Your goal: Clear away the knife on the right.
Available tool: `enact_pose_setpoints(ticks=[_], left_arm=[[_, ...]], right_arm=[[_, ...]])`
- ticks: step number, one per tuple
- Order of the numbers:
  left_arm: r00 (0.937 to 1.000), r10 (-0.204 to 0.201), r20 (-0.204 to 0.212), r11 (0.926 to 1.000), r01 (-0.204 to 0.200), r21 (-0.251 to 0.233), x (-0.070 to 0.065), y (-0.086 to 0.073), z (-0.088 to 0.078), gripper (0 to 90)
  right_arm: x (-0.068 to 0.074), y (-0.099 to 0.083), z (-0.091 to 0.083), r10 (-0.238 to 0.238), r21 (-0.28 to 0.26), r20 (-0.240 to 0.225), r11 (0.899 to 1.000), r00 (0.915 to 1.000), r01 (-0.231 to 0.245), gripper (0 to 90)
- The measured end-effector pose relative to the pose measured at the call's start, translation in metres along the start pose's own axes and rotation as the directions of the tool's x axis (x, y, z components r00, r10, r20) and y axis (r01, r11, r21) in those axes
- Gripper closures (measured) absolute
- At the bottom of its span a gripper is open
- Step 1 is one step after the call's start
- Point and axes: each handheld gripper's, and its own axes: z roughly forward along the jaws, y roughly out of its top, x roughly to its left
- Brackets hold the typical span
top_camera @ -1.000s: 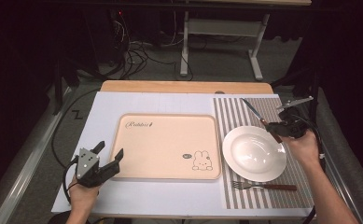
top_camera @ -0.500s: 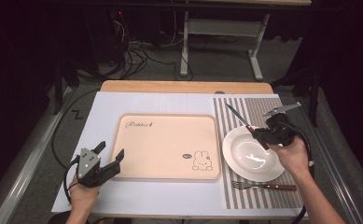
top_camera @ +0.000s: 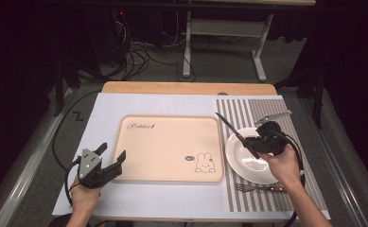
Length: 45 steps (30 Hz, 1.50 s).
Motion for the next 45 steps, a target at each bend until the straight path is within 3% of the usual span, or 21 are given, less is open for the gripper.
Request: enact_pose_setpoints(ticks=[4, 20, 24, 31, 45], left_arm=[[1.0, 0.001, 0.005, 1.0, -0.001, 0.0, 0.0, 0.0, 0.0, 29.6], [0.9994, 0.033, 0.01, 0.9994, -0.033, 0.011, -0.005, -0.001, 0.002, 29.6], [0.9996, 0.027, 0.0, 0.9996, -0.027, 0.011, -0.004, -0.001, 0.001, 29.6], [0.9998, 0.022, -0.003, 0.9997, -0.022, 0.012, -0.002, -0.001, 0.002, 29.4], [1.0, 0.003, 0.006, 1.0, -0.003, 0.005, 0.001, 0.0, -0.001, 29.5]], right_arm=[[0.013, 0.002, 0.009, -0.025, 0.005, -0.011, 1.0, 0.9996, 0.025, 78.5], [0.044, 0.011, 0.034, -0.044, 0.03, -0.051, 0.999, 0.9978, 0.045, 78.5], [0.055, 0.013, 0.045, -0.085, 0.044, -0.039, 0.995, 0.9956, 0.087, 78.5], [0.067, 0.017, 0.065, -0.088, 0.077, -0.067, 0.993, 0.9939, 0.093, 78.5], [0.079, 0.021, 0.085, -0.102, 0.116, -0.077, 0.987, 0.9918, 0.111, 78.4]])
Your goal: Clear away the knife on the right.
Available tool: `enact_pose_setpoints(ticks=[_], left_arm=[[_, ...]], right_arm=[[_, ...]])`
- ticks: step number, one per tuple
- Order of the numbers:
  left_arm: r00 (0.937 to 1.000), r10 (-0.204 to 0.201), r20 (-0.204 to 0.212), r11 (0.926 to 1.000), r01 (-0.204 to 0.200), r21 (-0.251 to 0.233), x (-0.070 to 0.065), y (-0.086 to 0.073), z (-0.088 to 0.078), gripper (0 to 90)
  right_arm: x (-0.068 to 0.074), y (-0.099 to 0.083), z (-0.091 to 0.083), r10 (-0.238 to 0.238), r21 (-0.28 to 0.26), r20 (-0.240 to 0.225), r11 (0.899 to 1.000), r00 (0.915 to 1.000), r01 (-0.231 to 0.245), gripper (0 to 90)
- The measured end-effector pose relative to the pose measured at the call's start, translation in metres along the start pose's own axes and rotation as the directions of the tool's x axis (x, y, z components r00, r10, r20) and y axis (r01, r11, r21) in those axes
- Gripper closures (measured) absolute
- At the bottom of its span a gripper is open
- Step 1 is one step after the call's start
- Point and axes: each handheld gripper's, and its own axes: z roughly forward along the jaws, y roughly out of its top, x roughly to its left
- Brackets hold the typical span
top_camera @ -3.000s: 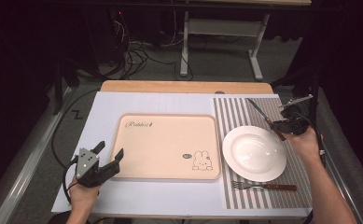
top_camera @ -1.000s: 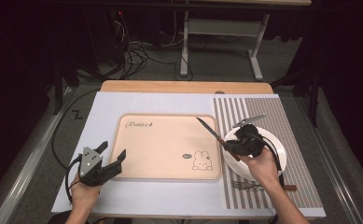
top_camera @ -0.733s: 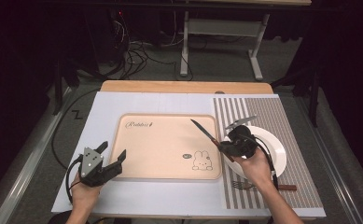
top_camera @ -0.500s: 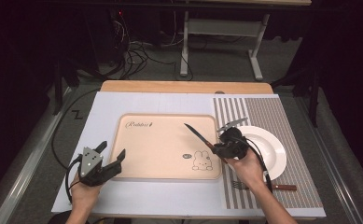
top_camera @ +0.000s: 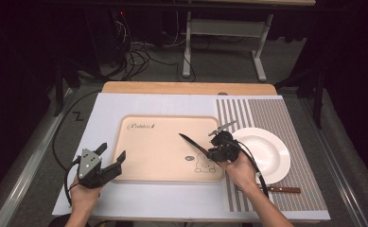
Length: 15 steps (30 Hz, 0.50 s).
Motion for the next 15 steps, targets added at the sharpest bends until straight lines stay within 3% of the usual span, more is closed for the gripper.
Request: enact_pose_setpoints(ticks=[15], left_arm=[[1.0, 0.0, -0.008, 1.0, 0.0, 0.005, 0.0, 0.0, 0.001, 29.6]], right_arm=[[0.003, -0.005, 0.013, 0.001, 0.054, -0.008, 0.999, 1.0, -0.001, 78.1]])
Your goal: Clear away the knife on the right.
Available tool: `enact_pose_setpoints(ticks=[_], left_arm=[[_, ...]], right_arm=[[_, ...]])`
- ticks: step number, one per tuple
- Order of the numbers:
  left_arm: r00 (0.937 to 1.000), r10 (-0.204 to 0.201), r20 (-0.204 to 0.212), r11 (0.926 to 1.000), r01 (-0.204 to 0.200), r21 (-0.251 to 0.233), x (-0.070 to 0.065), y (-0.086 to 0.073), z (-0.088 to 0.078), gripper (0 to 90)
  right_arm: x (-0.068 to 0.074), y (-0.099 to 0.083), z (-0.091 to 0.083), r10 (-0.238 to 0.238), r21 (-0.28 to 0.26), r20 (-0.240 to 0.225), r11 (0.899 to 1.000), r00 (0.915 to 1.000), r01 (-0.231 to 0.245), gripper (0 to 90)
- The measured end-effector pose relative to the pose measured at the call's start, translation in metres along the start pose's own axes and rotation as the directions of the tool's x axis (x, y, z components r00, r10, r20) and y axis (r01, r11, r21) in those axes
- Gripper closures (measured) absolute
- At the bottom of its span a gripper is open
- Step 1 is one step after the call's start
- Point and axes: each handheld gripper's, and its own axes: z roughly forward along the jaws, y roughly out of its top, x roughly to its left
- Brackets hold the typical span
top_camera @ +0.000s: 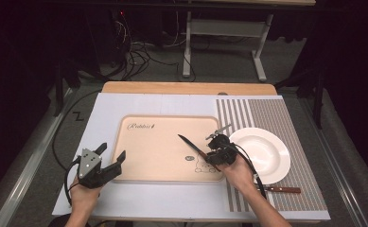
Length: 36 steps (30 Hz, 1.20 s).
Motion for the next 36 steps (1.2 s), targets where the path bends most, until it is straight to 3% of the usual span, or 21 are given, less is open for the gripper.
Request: enact_pose_setpoints(ticks=[10, 17, 19, 20, 21, 22, 25, 27, 36], left_arm=[[1.0, -0.001, -0.001, 1.0, 0.001, -0.005, 0.0, 0.0, -0.001, 29.6], [0.9999, -0.008, 0.006, 0.9999, 0.008, -0.009, 0.0, 0.0, -0.001, 29.7], [0.9999, -0.008, 0.008, 0.9999, 0.008, -0.012, 0.001, 0.0, -0.001, 30.0], [0.9999, -0.009, 0.008, 0.9999, 0.009, -0.012, 0.001, 0.001, -0.001, 30.0], [0.9999, -0.01, 0.008, 0.9999, 0.01, -0.012, 0.001, 0.001, -0.001, 30.0], [0.9999, -0.012, 0.007, 0.9999, 0.012, -0.01, 0.001, 0.001, -0.001, 29.9], [0.9999, -0.01, 0.006, 0.9999, 0.01, -0.009, 0.001, 0.001, -0.001, 29.9], [0.9999, -0.01, 0.003, 0.9999, 0.01, -0.007, 0.001, 0.001, -0.001, 29.9], [0.9999, -0.01, 0.002, 0.9999, 0.01, -0.009, 0.002, 0.001, -0.001, 29.9]], right_arm=[[0.002, -0.003, 0.004, -0.019, 0.015, 0.011, 1.0, 0.9998, 0.019, 77.1], [0.004, -0.002, 0.003, -0.031, 0.034, 0.006, 0.999, 0.9995, 0.031, 66.7], [0.003, -0.002, 0.0, -0.027, 0.009, 0.009, 1.0, 0.9996, 0.027, 64.3], [-0.003, -0.001, -0.001, -0.101, -0.033, 0.014, 0.994, 0.9948, 0.102, 64.0], [0.002, -0.001, -0.006, -0.022, -0.024, 0.021, 0.999, 0.9995, 0.023, 64.1], [0.002, -0.001, -0.007, -0.03, -0.033, 0.024, 0.999, 0.9993, 0.031, 63.4], [0.007, 0.003, -0.009, -0.056, -0.037, 0.034, 0.998, 0.9978, 0.058, 65.9], [0.009, 0.006, -0.007, -0.072, -0.044, 0.027, 0.996, 0.997, 0.073, 72.3], [0.021, 0.017, 0.012, -0.099, -0.004, -0.027, 0.995, 0.9947, 0.099, 85.8]])
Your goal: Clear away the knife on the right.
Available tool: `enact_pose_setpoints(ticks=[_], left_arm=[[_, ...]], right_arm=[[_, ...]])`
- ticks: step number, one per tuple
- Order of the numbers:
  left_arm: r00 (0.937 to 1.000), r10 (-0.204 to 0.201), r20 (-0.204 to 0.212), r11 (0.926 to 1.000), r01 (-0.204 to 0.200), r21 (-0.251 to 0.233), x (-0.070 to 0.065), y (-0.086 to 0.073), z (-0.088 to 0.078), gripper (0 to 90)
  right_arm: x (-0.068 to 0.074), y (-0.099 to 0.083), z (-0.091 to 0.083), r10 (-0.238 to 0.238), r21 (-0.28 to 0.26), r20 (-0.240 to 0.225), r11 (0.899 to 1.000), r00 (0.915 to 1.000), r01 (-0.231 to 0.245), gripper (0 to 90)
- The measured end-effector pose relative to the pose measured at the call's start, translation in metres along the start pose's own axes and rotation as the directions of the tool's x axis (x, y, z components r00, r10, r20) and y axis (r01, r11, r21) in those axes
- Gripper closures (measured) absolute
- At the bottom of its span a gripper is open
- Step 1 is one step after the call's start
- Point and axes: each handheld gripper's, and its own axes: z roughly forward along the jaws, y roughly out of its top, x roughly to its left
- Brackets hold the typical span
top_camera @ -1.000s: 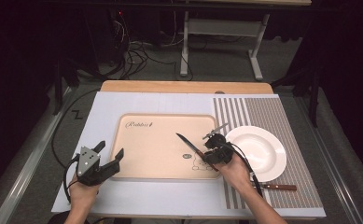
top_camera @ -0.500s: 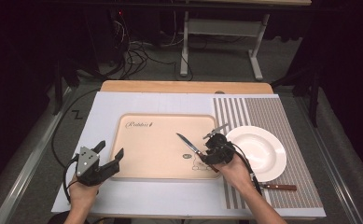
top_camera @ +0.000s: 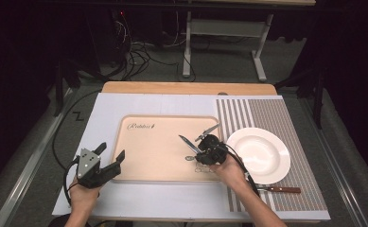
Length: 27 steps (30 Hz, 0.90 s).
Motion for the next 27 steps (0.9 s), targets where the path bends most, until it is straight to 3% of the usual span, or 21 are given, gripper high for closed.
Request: enact_pose_setpoints(ticks=[3, 27], left_arm=[[1.0, 0.003, 0.001, 1.0, -0.003, -0.002, 0.0, 0.0, 0.0, 30.0], [1.0, 0.005, 0.0, 0.9999, -0.005, -0.01, 0.001, 0.001, -0.001, 30.0]], right_arm=[[0.0, 0.001, 0.004, -0.014, 0.002, -0.004, 1.0, 0.9999, 0.014, 87.4], [-0.02, 0.0, 0.006, 0.042, -0.009, 0.04, 0.999, 0.9983, -0.041, 90.0]])
